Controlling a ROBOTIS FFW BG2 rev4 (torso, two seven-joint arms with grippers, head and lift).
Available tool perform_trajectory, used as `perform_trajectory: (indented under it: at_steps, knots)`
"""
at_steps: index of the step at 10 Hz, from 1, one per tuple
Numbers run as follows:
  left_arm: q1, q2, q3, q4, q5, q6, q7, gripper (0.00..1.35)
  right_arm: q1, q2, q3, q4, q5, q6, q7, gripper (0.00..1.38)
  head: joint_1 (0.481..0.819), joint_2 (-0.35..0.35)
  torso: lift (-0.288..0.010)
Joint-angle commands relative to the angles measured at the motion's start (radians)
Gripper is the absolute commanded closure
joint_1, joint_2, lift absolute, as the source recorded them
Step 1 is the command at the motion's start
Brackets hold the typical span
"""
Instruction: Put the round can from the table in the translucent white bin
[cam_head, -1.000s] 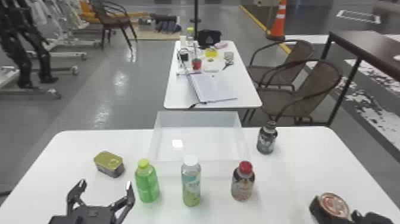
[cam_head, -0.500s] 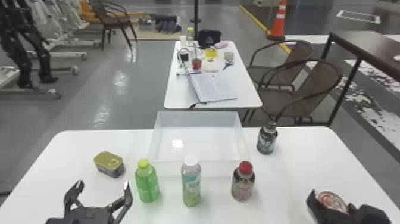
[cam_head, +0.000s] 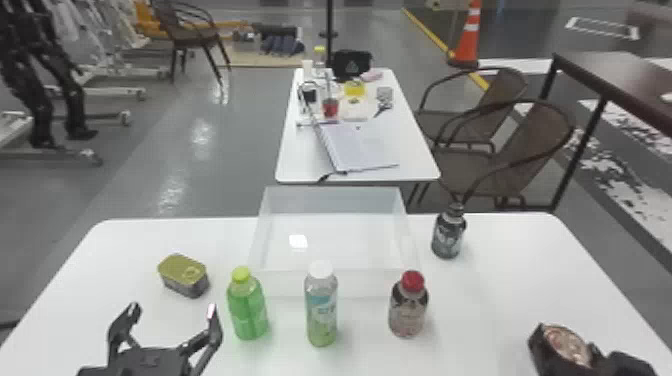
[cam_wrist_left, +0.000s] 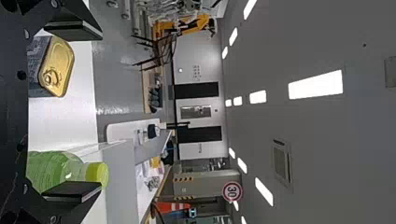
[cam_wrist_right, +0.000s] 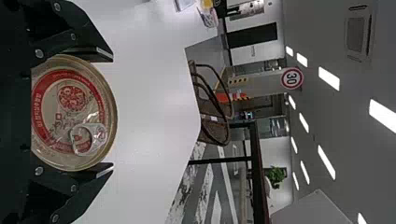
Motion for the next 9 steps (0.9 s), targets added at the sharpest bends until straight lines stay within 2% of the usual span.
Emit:
perform_trajectory:
  at_steps: [1,2,4,7,9]
  knots:
    - [0.0,-0.003,-0.001,0.001,0.0,0.0,0.0,0.17,0.007,0.001,0.0,0.003,-0.026,-0.012,-0.001,0.99,0.549,0.0,-0.1]
    - [0.0,-0.003,-0.001,0.002,0.0,0.0,0.0,0.17,0.012,0.003,0.002,-0.023,-0.047,-0.023,0.003,0.99,0.549,0.0,-0.1]
    - [-0.002,-0.003,-0.004,0.002,-0.002,0.004,0.0,0.17,0.017,0.001,0.002,-0.164,-0.062,0.012,0.028,0.99,0.549,0.0,-0.1]
    - [-0.006,-0.003,-0.009,0.004,-0.002,0.012,0.0,0.18,-0.006,-0.002,0.002,-0.413,-0.093,0.235,0.086,0.99,0.549,0.0,-0.1]
    - [-0.011,-0.003,-0.013,0.005,-0.002,0.017,0.0,0.18,-0.078,-0.016,0.01,-0.486,-0.125,0.391,0.154,0.99,0.549,0.0,-0.1]
